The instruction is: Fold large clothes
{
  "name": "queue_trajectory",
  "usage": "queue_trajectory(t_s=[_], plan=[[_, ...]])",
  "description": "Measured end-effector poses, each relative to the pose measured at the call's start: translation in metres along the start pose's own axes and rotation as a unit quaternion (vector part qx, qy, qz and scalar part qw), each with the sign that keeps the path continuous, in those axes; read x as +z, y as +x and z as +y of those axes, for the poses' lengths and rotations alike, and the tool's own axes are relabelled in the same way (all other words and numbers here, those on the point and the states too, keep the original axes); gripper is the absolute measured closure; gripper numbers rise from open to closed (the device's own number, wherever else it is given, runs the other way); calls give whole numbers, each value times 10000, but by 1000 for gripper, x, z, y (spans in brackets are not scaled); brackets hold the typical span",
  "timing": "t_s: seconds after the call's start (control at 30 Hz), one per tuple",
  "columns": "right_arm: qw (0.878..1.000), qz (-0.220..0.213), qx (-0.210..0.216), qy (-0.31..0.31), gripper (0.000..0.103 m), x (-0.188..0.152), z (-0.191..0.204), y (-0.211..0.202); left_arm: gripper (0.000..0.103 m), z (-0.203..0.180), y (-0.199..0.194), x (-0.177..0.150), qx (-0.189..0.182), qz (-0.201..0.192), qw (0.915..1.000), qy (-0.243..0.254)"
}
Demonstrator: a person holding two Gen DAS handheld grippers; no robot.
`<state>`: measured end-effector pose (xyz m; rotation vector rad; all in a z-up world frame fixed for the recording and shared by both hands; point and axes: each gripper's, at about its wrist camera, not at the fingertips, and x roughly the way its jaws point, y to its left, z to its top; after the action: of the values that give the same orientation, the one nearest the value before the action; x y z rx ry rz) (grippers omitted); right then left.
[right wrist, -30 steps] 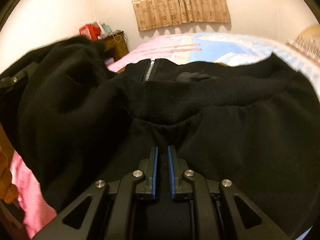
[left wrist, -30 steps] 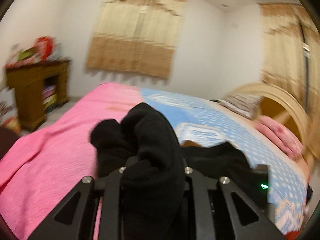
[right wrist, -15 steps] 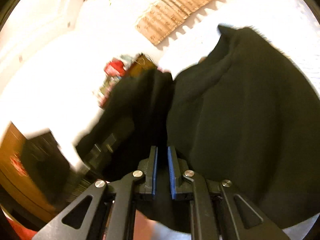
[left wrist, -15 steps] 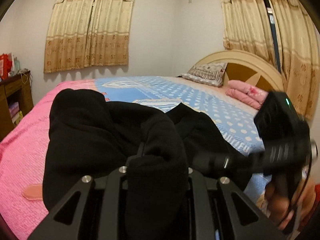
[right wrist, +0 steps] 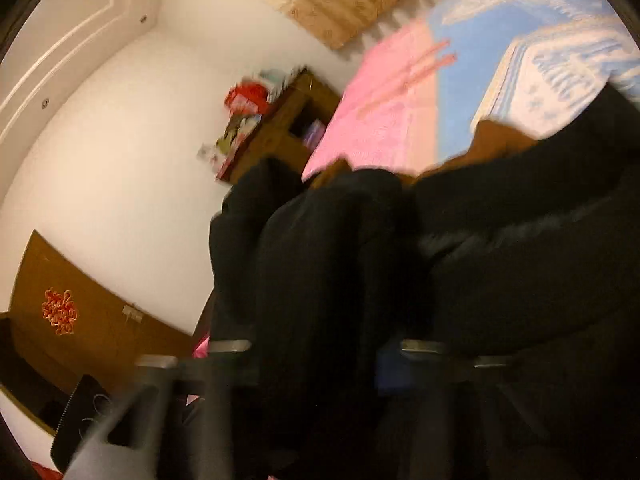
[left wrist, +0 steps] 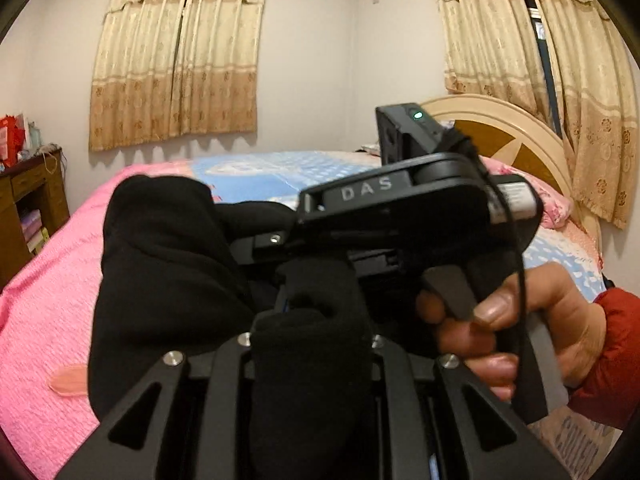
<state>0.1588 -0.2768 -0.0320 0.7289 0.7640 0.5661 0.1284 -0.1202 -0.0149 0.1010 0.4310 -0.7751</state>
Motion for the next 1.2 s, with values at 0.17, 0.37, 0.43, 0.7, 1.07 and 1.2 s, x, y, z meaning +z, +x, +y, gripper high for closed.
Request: queue_trajectory(t_s=[0.17,0.37,0.43,0.7,1.07,1.2], plan=[[9960,-416,-44,-791,86,15,41,-45,84,-28,-16,33,-196,-332,9992,100],[9924,-923,-88,-805,86,17,30,-127,84,-85,6,57,-760,-277,9960,383],[9927,-1017,-217,-612,86,12,6,-146,84,-113,27,56,-871,-72,9946,564],[9893,-898,-830,790,87,-22,-133,-165,84,-180,104,8,-652,1014,9858,1166],[9866,-1082,-731,973,63,-35,-148,-164,15,-139,-22,26,-1580,677,9822,758],[9842,-1178,-621,1170,49,-58,-141,-205,12,-67,-53,40,-1156,537,9917,180]])
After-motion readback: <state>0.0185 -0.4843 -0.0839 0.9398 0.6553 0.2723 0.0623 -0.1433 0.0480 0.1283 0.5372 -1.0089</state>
